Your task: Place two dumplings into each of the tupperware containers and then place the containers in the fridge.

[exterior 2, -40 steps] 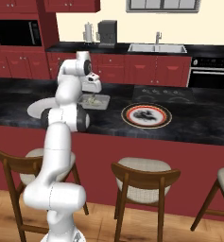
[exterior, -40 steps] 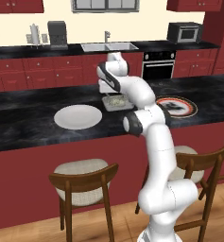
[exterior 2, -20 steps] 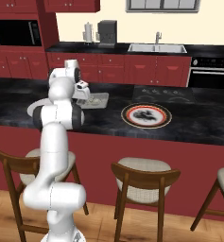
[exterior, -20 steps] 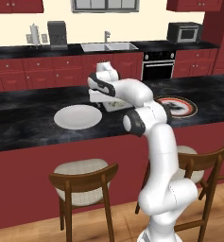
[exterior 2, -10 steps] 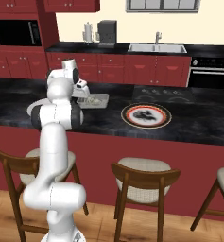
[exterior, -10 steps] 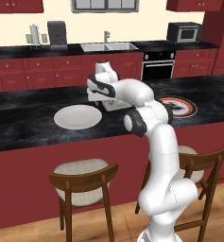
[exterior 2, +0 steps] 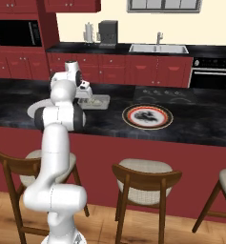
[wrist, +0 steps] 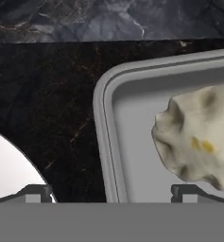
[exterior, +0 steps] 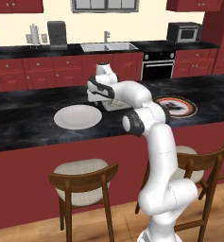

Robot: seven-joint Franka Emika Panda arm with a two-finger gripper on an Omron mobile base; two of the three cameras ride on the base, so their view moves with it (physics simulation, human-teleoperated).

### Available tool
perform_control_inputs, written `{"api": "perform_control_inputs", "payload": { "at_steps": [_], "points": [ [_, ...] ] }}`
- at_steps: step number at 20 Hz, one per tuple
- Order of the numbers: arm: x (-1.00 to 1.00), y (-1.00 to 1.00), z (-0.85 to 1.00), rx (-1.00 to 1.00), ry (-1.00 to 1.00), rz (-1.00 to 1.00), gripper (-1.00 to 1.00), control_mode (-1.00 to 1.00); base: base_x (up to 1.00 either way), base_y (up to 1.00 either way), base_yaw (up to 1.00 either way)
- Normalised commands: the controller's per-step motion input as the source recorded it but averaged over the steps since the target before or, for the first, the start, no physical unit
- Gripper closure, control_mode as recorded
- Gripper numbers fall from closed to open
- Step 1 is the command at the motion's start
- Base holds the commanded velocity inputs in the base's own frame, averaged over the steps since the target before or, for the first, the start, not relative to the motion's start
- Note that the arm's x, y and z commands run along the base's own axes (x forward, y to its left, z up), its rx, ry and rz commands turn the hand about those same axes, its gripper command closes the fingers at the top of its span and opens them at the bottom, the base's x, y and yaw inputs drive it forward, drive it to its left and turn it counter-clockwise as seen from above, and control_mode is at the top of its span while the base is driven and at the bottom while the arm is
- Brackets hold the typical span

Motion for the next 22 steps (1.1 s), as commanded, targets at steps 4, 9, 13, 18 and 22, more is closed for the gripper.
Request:
{"api": "perform_control_inputs", "payload": {
  "at_steps": [4,9,13,18,22],
  "points": [
    [0.0,0.0,-0.14,-0.01,0.09,0.12,-1.0,-1.0,0.0,0.0,0.0],
    [0.0,0.04,-0.21,-0.03,0.08,0.13,-1.0,-1.0,0.0,0.0,0.0],
    [0.0,0.1,-0.25,-0.03,0.1,0.09,-1.0,-1.0,0.0,0.0,0.0],
    [0.0,0.12,-0.09,0.0,0.11,0.04,1.0,-1.0,0.0,0.0,0.0],
    [0.0,0.05,-0.01,0.0,0.08,0.02,1.0,-1.0,0.0,0.0,0.0]
  ]
}}
